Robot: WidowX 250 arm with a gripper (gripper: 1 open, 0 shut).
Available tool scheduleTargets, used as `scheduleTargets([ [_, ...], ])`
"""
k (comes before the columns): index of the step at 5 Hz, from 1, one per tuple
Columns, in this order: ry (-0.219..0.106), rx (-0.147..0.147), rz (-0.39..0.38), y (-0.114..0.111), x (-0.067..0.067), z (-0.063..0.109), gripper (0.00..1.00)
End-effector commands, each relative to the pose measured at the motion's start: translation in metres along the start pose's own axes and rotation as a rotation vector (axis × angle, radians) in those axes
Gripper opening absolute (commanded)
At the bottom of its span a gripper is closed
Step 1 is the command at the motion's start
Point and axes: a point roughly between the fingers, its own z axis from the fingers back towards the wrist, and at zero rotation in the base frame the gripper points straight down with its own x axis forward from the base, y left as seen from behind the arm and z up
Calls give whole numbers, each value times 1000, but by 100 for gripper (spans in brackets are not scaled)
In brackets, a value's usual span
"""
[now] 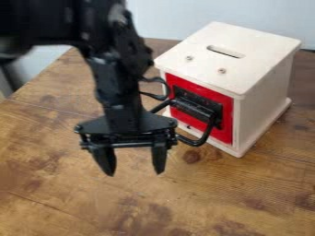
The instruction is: Open the drawer
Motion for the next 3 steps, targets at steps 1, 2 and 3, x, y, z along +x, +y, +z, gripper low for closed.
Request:
scheduleTargets([
  [1, -69, -22, 170, -3, 26, 3, 100],
  [2, -72, -11, 344, -7, 44, 0, 100],
  [3, -68, 4, 458, -10, 56, -2, 100],
])
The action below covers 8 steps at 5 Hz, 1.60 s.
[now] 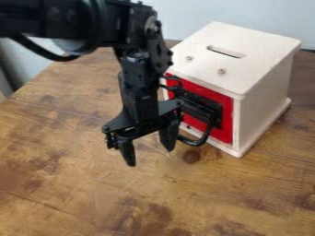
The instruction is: Open the drawer
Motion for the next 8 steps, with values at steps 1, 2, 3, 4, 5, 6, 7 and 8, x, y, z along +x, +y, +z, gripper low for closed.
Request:
scheduleTargets([
  [1, -40, -62, 83, -6, 16, 19, 100],
  [2, -31, -73, 129, -6, 17, 16, 100],
  [3, -36, -85, 164, -7, 16, 14, 100],
  [4, -52, -80, 227, -5, 16, 10, 100],
  [5, -68, -52, 272, -4, 14, 8, 100],
  [6, -72, -12, 252, -7, 5, 8, 100],
  [7, -24, 5, 226, -14, -2, 10, 100],
  [8, 34, -30, 229, -16, -5, 10, 100],
])
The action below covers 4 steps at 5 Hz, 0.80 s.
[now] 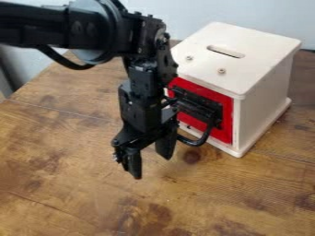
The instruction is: Open the drawer
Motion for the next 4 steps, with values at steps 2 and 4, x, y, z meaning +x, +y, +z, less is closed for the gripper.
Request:
scheduleTargets([
  [2, -33, -243, 49, -16, 6, 25, 100],
  [4, -209, -217, 64, -26, -10, 49, 100],
])
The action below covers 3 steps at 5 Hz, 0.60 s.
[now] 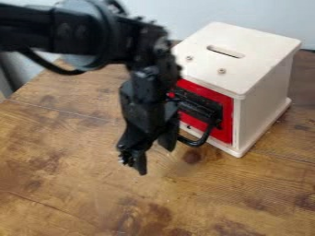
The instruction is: Open the drawer
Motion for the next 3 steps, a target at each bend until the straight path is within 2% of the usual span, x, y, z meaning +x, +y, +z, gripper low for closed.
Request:
scheduleTargets([
  [1, -36, 9, 8, -26, 2, 44, 100],
  [2, 31, 142, 84, -12, 15, 33, 100],
  [3, 174, 182, 133, -2, 23, 19, 100],
])
